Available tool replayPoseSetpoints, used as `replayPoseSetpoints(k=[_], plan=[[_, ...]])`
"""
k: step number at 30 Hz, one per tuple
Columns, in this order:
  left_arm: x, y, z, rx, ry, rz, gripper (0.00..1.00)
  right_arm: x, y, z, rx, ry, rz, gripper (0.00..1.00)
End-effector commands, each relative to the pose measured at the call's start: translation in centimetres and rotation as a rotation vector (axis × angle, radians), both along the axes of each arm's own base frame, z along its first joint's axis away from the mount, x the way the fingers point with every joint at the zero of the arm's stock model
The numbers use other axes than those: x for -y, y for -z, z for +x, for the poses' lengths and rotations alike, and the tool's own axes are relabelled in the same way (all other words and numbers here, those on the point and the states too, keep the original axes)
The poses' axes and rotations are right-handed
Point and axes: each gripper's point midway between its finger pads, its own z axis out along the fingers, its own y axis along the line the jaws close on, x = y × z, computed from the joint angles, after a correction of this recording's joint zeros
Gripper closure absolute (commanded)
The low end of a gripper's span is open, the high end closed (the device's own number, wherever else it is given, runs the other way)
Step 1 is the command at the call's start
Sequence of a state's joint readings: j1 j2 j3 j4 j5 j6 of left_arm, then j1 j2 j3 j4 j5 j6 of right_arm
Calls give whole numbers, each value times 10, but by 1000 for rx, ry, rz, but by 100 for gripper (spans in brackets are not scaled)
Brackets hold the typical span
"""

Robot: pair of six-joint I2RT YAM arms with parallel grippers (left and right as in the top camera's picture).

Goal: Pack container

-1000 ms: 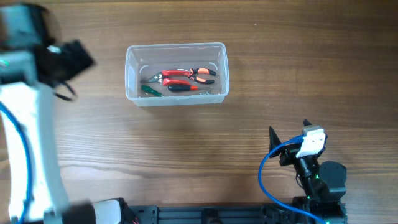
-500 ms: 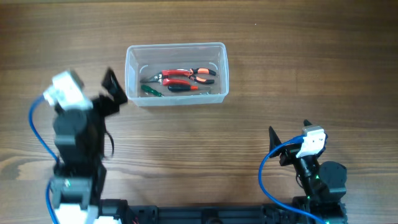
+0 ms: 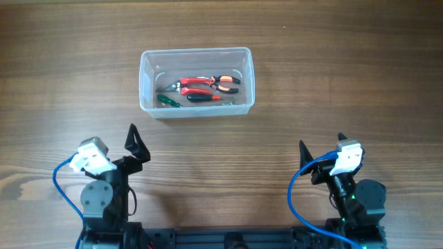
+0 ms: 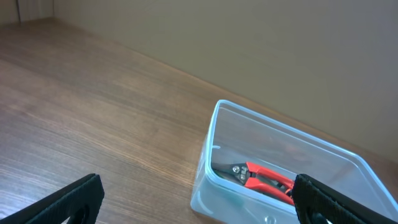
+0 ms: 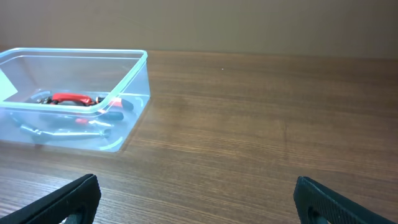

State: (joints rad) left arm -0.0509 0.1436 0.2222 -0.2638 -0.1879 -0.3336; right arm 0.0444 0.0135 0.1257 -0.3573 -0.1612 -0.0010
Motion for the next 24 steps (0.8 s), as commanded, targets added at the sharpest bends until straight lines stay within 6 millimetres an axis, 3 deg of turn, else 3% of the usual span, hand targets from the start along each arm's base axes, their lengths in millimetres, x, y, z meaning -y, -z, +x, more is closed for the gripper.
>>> replayPoseSetpoints(k=[1,11,18,24], plan=[[2,6,-3,22,16,10,0,-3,-3,-1,17,-20,-2,0],[1,40,-2,-17,9,13,0,-3,-3,-1,17,-20,-2,0],[4,38,-2,-16,35,54,0,-3,-3,-1,17,-20,-2,0],[12,39,-1,-34,112,208,0,-3,-3,-1,17,-20,-2,0]])
